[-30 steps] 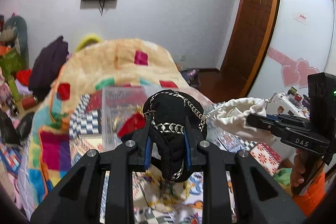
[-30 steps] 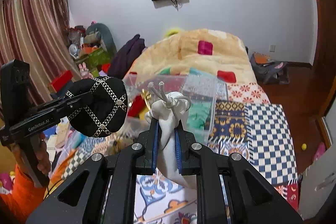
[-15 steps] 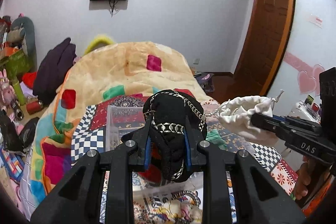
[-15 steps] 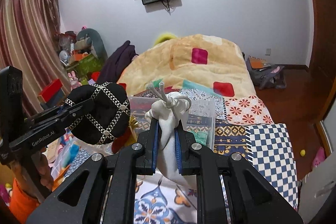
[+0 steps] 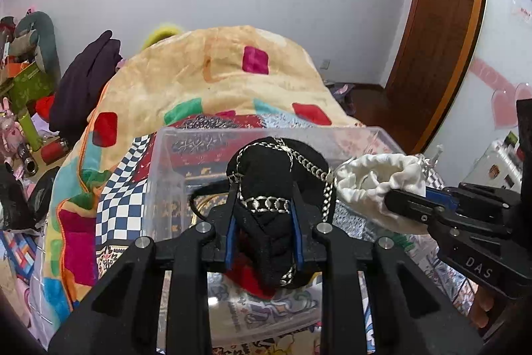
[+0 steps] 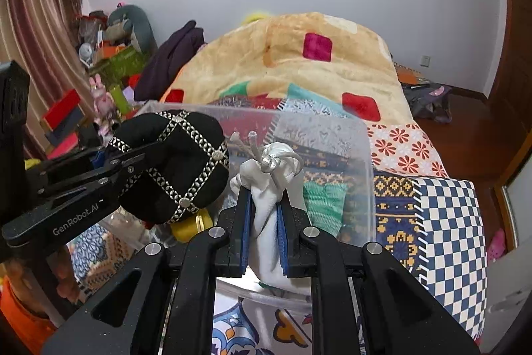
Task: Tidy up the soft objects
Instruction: 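Lower the black pouch and white pouch into the clear box and release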
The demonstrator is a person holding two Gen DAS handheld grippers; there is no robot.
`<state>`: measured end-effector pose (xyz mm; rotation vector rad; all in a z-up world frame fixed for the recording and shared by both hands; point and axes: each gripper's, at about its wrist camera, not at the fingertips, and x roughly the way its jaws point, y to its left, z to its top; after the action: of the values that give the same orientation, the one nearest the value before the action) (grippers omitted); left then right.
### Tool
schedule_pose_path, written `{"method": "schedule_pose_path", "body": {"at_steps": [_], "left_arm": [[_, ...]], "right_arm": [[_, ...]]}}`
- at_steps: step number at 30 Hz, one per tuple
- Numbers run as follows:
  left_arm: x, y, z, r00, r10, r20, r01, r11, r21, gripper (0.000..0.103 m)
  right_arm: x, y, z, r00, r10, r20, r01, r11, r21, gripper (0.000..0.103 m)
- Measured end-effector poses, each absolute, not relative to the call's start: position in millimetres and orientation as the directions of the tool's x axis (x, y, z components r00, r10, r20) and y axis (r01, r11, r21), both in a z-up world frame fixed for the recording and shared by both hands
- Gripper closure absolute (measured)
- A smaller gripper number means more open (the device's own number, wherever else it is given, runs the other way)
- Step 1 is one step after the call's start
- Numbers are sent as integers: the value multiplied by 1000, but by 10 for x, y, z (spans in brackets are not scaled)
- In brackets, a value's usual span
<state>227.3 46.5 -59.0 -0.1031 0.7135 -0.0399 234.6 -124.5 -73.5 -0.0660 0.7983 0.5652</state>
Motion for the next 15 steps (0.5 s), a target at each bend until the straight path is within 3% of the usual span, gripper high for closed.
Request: {"method": "schedule_pose_path", "body": {"at_steps": [4, 6, 10, 15], "left_arm": [[2235, 458, -592, 740, -64, -669, 5, 996, -89, 64], [2184, 475, -581, 741, -70, -668, 10, 996, -93, 57], [2063, 481, -543, 742, -92, -664, 26, 994, -108, 50], [1869, 510, -448, 756, -121, -644, 45, 990, -133, 46]], "right_arm": [[2304, -1249, -747, 547, 443, -710, -509, 850, 138, 87], [2278, -1256, -745, 534, 436, -724, -516, 847, 129, 78], [2204, -1317, -696, 534, 440, -722, -521, 844, 129, 72], [1978, -1488, -523, 564, 474, -676, -528, 837, 146, 57]]}}
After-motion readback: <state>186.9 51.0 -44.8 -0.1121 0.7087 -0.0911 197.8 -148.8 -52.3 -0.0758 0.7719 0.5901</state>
